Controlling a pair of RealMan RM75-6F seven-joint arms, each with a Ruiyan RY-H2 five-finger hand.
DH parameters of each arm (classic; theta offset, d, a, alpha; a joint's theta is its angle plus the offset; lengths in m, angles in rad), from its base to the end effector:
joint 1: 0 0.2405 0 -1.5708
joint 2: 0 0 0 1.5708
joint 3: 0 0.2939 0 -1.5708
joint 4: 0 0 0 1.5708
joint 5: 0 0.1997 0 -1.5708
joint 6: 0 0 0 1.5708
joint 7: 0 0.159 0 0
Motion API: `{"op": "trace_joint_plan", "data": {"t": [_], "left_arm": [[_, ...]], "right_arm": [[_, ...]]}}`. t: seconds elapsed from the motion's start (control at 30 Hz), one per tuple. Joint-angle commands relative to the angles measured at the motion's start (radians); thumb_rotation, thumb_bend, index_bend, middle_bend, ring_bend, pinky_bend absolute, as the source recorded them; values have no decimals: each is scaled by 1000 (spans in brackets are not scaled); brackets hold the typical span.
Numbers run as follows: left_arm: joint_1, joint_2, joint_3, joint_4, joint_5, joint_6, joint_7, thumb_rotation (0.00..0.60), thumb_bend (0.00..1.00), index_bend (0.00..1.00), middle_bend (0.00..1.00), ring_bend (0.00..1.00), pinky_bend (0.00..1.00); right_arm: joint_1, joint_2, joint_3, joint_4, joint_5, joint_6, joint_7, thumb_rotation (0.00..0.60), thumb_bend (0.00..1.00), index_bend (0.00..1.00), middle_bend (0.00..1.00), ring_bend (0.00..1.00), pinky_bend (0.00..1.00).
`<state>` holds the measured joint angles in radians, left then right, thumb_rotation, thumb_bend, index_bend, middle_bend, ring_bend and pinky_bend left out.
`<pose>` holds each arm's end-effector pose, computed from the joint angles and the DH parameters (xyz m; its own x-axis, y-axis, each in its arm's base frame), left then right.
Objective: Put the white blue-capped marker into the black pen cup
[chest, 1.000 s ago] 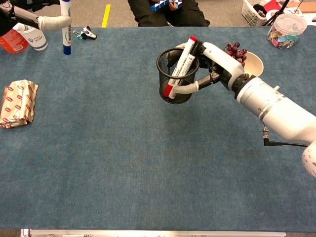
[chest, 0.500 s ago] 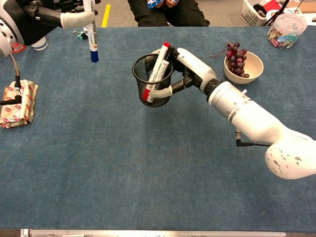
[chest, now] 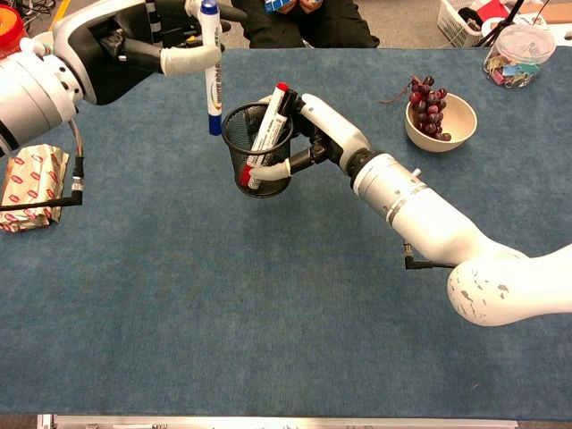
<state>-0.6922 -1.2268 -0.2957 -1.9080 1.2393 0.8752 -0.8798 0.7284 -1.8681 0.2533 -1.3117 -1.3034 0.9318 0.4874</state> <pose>-0.1072 0.3450 0.0821 -0.6027 0.6010 0.5250 0.6671 0.0183 0.7448 -0.1097 -0.3503 -0.1033 -0.3679 -0.5459 0.7527 -0.8400 -0.1520 -0.5209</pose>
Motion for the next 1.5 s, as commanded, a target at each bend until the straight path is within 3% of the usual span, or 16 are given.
{"op": "trace_joint_plan", "data": {"t": [0.03, 0.6, 0.67, 0.8, 0.9, 1.1, 1.5], "left_arm": [[-12, -25, -6, 10, -8, -8, 10, 600, 282, 598, 206, 89, 109], [-43, -114, -12, 106, -5, -36, 42, 600, 282, 591, 197, 80, 109], [-45, -115, -5, 117, 6, -43, 51, 600, 282, 540, 181, 72, 109], [-48, -100, 9, 124, 32, -69, 52, 600, 281, 278, 98, 11, 93], [-49, -85, 17, 126, 52, -79, 54, 600, 281, 179, 57, 0, 83], [-39, -42, 30, 118, 94, -73, 66, 600, 280, 114, 23, 0, 68], [10, 38, 54, 92, 111, -3, 133, 600, 281, 114, 22, 0, 68]], "right_arm": [[5, -13, 6, 5, 9, -3, -12, 600, 347, 438, 434, 358, 374], [10, -48, 26, 1, 24, 1, -37, 600, 347, 437, 434, 358, 373], [8, -45, 27, -2, 22, 4, -33, 600, 347, 438, 434, 358, 373], [4, -37, 27, -7, 17, 7, -31, 600, 347, 437, 434, 358, 373], [1, -31, 25, -8, 14, 8, -29, 600, 347, 438, 434, 358, 373], [-11, -10, 9, -3, 1, 10, -20, 600, 347, 437, 434, 358, 373], [-33, -16, -45, 87, -56, 7, 87, 600, 356, 438, 434, 342, 371]]}}
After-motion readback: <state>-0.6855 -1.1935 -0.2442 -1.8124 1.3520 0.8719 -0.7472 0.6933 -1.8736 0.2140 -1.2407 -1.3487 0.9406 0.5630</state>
